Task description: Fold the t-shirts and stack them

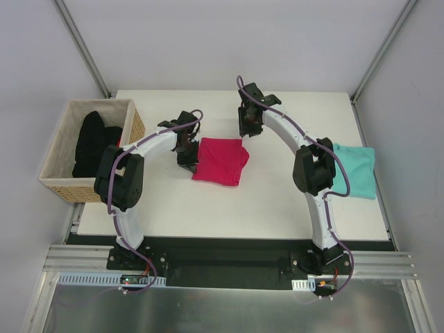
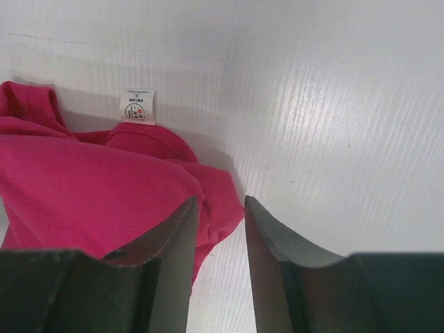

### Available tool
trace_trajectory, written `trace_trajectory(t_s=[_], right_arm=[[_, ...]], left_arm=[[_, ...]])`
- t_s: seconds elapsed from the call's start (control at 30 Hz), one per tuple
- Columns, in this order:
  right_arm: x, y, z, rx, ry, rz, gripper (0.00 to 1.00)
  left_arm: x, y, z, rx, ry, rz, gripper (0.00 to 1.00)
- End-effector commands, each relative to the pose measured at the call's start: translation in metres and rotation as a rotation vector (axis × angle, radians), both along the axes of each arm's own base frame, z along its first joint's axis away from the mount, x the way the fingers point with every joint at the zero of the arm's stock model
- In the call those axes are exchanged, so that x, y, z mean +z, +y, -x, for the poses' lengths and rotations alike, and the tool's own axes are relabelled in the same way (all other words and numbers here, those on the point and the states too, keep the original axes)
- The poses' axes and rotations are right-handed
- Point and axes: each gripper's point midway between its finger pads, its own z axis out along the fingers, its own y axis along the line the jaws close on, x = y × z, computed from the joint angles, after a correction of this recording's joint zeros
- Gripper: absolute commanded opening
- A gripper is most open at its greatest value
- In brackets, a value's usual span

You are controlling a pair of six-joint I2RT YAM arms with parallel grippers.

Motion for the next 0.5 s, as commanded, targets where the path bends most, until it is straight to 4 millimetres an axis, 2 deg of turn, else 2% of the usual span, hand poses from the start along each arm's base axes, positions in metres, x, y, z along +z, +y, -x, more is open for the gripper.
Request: trace_trajectory(t_s=[0.0, 0.23, 0.47], right_arm=[[0.024, 0.006, -0.008, -0.008, -0.043, -0.041, 0.37], [0.020, 0.006, -0.006, -0.015, -0.028, -0.046, 0.44], [0.011, 0.008, -0.001, -0.014, -0.007, -0.047, 0.41]], left_arm=[[0.005, 0.000, -0.008, -0.010, -0.012, 0.023, 0.00], [0.006, 0.001, -0.009, -0.010, -0.014, 0.025, 0.00], [0.006, 0.002, -0.010, -0.006, -0.014, 0.027, 0.00]])
